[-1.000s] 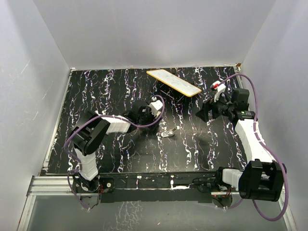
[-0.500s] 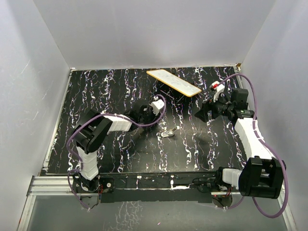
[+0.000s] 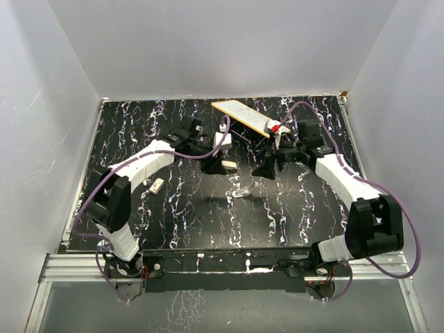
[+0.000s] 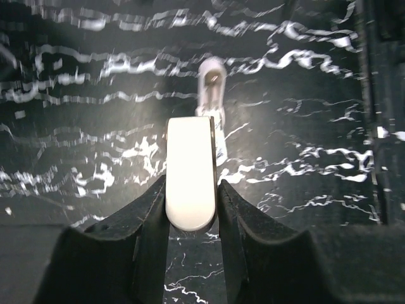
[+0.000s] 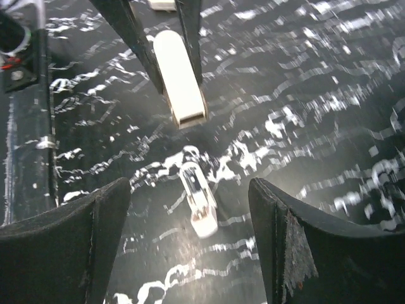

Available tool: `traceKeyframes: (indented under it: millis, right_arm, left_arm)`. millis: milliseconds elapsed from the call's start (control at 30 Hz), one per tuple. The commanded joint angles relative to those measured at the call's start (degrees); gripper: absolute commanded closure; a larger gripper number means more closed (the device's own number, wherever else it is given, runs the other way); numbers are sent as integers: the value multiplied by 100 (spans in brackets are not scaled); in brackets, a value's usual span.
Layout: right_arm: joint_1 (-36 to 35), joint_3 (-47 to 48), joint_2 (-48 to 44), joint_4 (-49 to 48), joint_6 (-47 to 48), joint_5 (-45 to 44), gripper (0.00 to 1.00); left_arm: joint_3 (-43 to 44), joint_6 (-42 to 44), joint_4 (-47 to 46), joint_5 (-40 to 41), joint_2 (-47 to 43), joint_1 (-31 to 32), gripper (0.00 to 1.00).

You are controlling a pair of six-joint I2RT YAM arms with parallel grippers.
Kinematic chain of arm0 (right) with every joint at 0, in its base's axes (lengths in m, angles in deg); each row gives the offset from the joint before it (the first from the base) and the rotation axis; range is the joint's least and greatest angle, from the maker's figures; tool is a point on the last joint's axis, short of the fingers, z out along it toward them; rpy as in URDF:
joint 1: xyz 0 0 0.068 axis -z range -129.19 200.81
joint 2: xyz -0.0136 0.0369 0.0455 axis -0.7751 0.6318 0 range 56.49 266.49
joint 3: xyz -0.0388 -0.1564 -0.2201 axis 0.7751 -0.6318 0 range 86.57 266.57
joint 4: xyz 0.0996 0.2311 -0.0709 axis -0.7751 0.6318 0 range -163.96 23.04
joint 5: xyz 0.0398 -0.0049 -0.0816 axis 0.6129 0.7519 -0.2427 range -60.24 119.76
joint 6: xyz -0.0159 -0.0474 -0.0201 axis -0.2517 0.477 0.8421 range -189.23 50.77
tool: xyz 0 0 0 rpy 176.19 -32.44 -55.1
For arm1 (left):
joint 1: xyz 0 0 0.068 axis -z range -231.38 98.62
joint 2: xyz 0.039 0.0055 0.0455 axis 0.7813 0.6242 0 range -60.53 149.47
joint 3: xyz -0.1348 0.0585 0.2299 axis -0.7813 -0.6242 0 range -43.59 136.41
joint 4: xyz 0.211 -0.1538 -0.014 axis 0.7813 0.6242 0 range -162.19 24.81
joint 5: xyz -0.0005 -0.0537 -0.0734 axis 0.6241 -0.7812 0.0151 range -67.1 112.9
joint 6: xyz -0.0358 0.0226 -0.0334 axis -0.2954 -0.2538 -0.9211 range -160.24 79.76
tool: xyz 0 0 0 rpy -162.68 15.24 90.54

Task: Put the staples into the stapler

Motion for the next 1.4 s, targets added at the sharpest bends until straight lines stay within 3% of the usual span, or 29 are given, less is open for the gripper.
traceKeyframes:
  millis: [0,200,467,1033,1367]
  right_arm:
    - [-564,571,254,-617,160,757,23]
    - [-1146,740,404,-1408,-558,891,24]
    - [-1465,839,493,-1424,-758,748,42]
    - [-1396,330,226,-1001,-350,381,31]
    - [-1400,496,390,-538,-76,310,52]
  left_arm:
    - [780,934,1738,-1162,-434,40,100]
    - [1175,941,2110,-1265,-462,174,100]
    - [1151,818,1947,-1046,-481,303,100]
    - [1169,851,1963,-770,-604,306,100]
    - [1155,773,1883,-781,-585,305,100]
